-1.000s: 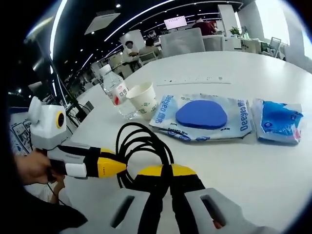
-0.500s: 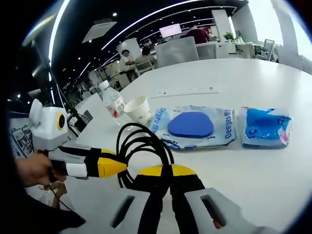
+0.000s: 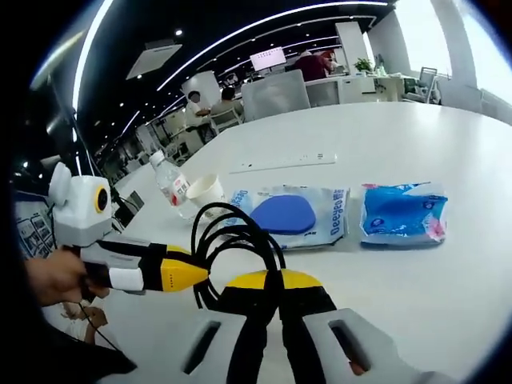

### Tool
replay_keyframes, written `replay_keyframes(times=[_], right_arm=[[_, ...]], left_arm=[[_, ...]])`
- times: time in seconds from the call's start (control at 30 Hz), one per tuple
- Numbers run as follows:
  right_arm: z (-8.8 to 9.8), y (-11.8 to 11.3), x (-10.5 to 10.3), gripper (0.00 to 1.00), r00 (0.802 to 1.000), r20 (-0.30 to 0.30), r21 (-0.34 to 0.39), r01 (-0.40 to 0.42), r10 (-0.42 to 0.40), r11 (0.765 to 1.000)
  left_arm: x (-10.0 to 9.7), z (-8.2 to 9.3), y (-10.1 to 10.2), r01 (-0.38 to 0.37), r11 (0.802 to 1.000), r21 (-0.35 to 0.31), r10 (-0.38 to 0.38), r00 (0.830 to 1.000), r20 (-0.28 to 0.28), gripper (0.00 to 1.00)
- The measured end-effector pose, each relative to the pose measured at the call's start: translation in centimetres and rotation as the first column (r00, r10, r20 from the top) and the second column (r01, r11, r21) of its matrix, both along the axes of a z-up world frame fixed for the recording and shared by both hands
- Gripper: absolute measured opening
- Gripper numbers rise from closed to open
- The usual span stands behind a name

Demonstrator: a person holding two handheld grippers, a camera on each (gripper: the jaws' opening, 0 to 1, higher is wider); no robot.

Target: Arrange the tabletop items into an orderly group along one side of the table until the central work area is clear of visible clutter.

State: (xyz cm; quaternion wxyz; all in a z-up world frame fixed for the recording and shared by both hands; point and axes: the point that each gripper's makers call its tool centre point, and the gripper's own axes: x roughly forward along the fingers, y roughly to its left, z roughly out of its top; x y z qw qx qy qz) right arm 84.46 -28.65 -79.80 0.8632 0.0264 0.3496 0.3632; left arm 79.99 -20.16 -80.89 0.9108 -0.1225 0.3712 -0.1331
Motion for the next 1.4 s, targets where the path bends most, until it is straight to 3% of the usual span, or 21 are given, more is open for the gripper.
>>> replay_keyframes(times=[0.37, 0.73, 1.4], right_arm=[[0.2, -3.3, 1.1, 0.00, 0.998, 0.000, 0.006, 0.057, -0.057, 0.998], [-0.1, -5.0, 1.2, 0.00, 0.997, -0.018, 0.012, 0.076, -0.076, 0.997], [-3.2, -7.7, 2.9, 0.00, 0.986, -0.085, 0.005, 0.144, -0.143, 0.990]], left_arm=[[1.3, 0.2, -3.0, 0.044, 0.999, -0.018, -0.044, 0.999, 0.000, 0.14], [2.0, -0.5, -4.8, 0.073, 0.997, -0.025, -0.073, 0.997, -0.018, 0.14], [3.6, -3.0, -7.3, 0.109, 0.993, -0.044, -0.112, 0.990, -0.081, 0.14]])
